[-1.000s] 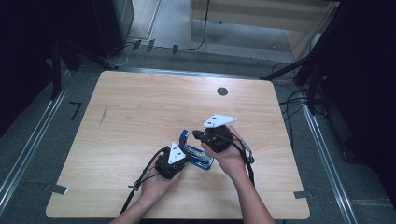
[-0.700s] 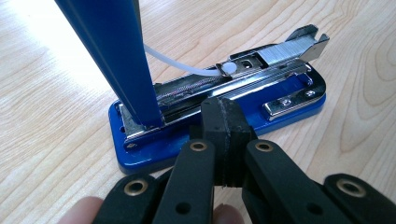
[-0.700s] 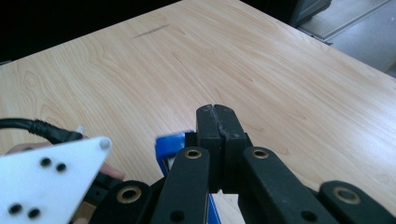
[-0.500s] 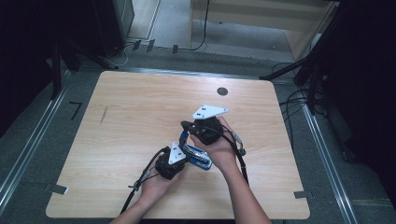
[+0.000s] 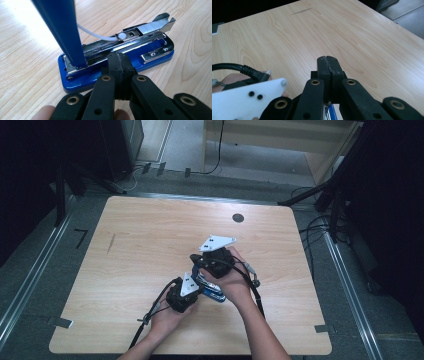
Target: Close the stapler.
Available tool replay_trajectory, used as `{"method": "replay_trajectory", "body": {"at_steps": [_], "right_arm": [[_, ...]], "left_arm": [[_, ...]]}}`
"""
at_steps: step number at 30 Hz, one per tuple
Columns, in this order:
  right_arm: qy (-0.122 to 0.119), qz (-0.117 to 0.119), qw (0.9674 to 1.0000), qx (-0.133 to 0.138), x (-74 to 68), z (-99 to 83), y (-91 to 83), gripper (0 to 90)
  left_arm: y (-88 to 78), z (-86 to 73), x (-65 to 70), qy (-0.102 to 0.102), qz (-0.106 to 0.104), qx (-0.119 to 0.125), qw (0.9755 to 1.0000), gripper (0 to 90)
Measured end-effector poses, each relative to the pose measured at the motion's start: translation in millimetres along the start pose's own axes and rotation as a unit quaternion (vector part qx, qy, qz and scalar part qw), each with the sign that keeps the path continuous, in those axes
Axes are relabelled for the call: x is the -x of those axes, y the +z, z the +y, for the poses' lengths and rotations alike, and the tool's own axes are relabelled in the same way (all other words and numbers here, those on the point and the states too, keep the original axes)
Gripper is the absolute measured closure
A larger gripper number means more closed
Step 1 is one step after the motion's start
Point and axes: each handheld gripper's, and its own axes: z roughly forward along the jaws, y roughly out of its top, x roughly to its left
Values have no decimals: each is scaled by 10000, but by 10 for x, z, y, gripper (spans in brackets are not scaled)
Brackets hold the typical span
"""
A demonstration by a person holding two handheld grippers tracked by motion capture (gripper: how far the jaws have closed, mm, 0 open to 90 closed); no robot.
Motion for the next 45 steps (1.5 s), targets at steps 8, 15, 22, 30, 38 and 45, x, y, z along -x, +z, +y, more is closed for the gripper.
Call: {"method": "replay_trajectory", "body": {"at_steps": [8, 15, 22, 30, 38, 45], "right_arm": [[75, -51, 10000, 6, 27, -130, -74, 900], [191, -128, 9997, 97, 52, -271, -179, 900], [276, -178, 9994, 148, 79, -425, -270, 900], [410, -241, 9987, 191, 116, -615, -362, 900], [570, -323, 9977, 174, 116, -848, -432, 900], [731, -362, 9966, 150, 105, -1052, -454, 900]], "left_arm": [[-1, -1, 0, 18, 9, 0, 10000, 900], [0, -3, 6, 24, 22, 10, 10000, 900], [-1, -3, 5, 18, 14, 8, 10000, 900], [-3, -4, 9, 22, 11, 6, 10000, 900], [-5, -7, 11, 25, -3, 4, 10000, 900], [-8, -6, -5, -7, -17, -15, 10000, 900]]}}
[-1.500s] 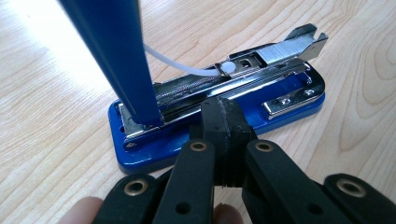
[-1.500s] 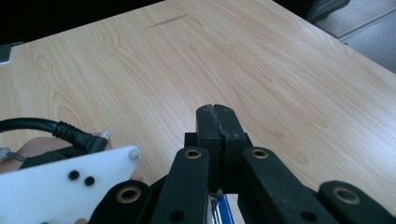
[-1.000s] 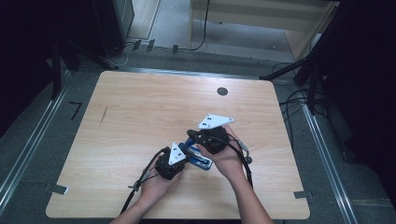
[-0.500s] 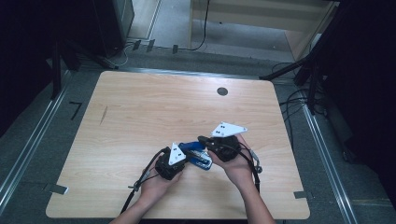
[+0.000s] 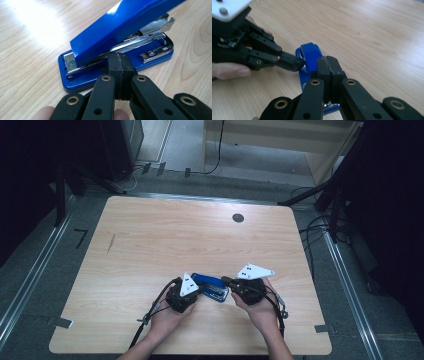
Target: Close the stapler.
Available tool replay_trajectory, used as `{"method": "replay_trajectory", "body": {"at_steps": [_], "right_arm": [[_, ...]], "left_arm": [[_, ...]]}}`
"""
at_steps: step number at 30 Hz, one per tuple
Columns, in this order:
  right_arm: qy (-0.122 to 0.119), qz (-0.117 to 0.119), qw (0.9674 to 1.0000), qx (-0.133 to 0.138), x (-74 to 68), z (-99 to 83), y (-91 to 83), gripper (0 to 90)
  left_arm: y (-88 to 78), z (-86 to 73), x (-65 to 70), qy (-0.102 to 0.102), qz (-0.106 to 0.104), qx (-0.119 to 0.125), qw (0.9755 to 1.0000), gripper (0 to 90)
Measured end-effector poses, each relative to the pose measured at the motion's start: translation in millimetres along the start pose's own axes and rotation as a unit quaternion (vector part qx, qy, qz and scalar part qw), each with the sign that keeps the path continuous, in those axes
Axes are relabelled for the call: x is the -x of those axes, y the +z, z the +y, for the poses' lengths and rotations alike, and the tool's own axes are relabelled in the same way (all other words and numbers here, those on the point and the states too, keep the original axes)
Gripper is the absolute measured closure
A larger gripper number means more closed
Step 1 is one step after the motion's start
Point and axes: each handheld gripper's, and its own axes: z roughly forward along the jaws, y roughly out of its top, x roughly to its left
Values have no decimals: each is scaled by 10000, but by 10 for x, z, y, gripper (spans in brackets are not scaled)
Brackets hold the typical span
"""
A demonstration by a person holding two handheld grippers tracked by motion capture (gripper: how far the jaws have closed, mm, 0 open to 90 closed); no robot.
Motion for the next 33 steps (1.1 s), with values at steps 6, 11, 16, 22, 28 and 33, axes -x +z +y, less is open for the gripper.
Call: {"method": "replay_trajectory", "body": {"at_steps": [6, 11, 16, 22, 28, 33], "right_arm": [[19, -60, 9999, -109, -5, -140, 23, 900], [125, -82, 9999, -19, -17, -203, 11, 900], [170, -183, 9997, -73, -60, -277, 56, 900], [154, -212, 9997, -31, -100, -320, 79, 900], [209, -146, 9995, 170, -79, -369, 82, 900], [40, -384, 9992, -59, -136, -301, 88, 900]], "left_arm": [[-1, 0, 0, -10, 2, -2, 10000, 900], [-1, 0, 2, -6, 10, -4, 10000, 900], [-4, 0, 1, 14, -3, -22, 10000, 900], [-3, -2, 1, -4, 10, -14, 10000, 900], [-4, -3, 1, -26, 12, -14, 10000, 900], [-4, -2, -5, -44, -2, -12, 10000, 900]]}}
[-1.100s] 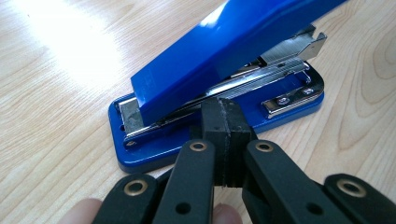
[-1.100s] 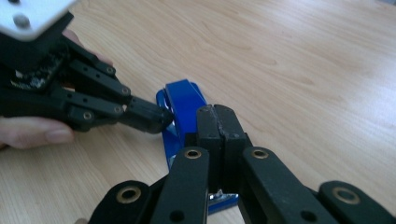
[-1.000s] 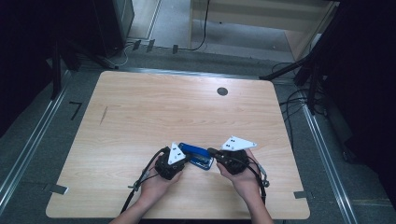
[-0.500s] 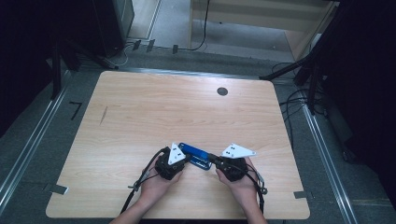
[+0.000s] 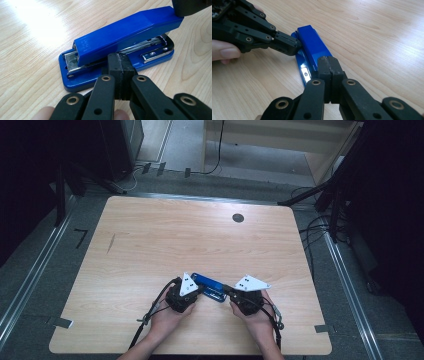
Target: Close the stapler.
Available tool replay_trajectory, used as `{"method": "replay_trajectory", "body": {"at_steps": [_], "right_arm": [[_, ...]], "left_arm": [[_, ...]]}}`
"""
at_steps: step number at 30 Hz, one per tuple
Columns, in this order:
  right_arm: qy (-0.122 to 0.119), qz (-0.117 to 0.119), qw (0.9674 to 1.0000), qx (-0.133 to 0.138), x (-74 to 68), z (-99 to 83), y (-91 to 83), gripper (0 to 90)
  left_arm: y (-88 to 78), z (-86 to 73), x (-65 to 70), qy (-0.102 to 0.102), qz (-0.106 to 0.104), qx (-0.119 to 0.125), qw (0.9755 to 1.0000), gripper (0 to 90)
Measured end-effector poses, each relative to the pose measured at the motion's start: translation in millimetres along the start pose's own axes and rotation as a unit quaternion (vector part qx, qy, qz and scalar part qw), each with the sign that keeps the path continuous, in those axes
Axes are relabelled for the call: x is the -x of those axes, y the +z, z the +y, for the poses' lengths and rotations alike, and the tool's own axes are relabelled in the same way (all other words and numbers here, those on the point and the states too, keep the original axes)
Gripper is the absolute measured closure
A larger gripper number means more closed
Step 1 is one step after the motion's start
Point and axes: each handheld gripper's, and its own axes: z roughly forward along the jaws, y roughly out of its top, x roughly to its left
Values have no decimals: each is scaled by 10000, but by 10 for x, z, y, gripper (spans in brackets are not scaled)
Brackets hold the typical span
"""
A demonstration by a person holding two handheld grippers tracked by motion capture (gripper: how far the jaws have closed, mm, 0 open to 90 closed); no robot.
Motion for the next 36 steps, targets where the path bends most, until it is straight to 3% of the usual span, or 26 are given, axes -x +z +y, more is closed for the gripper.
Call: {"method": "replay_trajectory", "body": {"at_steps": [3, 6, 12, 22, 27, 36], "right_arm": [[62, 27, 10000, 15, 1, 13, 10, 900], [296, 121, 9992, 231, 21, 26, -22, 900], [252, -56, 9995, 179, 10, 43, -43, 900], [344, -110, 9992, 180, -32, 12, -86, 900], [362, -120, 9991, 198, -59, -7, -101, 900], [439, -107, 9988, 213, -100, -75, -103, 900]], "left_arm": [[-2, 0, -3, -8, -6, -9, 10000, 900], [-5, 0, -10, -25, 2, -16, 10000, 900], [-29, -15, 9, 35, 53, 99, 9999, 900], [-177, -52, -102, -425, -151, 310, 9985, 900], [-361, -107, -191, -531, -173, 436, 9975, 791], [-727, -429, -400, -1144, 242, 841, 9896, 595]]}}
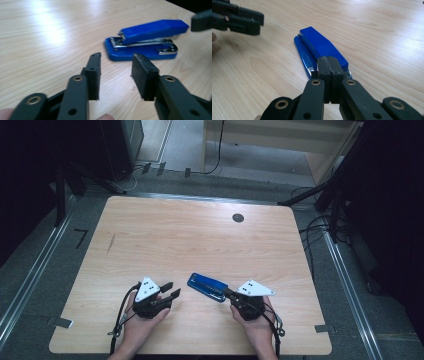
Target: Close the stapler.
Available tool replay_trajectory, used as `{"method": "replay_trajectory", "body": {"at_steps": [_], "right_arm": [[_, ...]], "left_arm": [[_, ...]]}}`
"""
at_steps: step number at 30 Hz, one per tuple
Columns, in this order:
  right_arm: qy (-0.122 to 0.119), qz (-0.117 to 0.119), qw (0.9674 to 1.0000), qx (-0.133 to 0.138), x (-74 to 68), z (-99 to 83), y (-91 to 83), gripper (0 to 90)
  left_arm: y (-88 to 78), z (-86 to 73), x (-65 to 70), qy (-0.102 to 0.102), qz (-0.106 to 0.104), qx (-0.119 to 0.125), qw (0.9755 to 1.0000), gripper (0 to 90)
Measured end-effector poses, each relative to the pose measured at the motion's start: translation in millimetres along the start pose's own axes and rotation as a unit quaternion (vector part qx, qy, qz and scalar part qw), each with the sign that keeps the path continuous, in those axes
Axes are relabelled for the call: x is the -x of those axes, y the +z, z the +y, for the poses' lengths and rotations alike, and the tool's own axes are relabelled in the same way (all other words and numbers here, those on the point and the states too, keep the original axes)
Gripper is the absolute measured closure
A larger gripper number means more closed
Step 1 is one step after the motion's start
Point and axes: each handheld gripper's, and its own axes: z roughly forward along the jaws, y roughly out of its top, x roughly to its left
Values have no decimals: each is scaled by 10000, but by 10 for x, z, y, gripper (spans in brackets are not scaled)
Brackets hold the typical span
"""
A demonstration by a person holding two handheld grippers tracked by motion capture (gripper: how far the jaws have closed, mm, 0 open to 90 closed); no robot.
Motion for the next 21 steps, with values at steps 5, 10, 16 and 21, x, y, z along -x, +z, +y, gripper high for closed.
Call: {"method": "replay_trajectory", "body": {"at_steps": [5, 10, 16, 21], "right_arm": [[-31, 9, 10000, -5, -22, -25, 1, 900], [28, -44, 10000, 16, -24, -63, -13, 900], [98, -42, 9999, 35, -42, -117, 7, 900], [151, -71, 9999, 39, -74, -137, 36, 900]], "left_arm": [[-179, -23, -93, -111, 213, 95, 9997, 470], [-412, -108, -230, -236, 457, 92, 9986, 381], [-629, -239, -406, -274, 820, -36, 9963, 260], [-833, -330, -579, -524, 1110, -28, 9924, 198]]}}
